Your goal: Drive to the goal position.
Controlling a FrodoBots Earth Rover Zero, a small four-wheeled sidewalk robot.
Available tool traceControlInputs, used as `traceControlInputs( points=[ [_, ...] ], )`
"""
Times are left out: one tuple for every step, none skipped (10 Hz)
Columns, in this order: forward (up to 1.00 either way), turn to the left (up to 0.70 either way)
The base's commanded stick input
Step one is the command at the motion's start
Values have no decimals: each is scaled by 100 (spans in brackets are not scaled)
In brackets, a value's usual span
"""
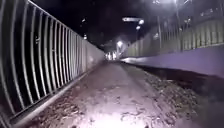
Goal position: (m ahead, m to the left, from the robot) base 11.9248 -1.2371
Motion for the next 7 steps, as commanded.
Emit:
traceControlInputs(
  points=[
    [50, -38],
    [50, 0],
    [50, 0],
    [50, 0],
    [50, 0],
    [50, 0],
    [50, 0]
  ],
)
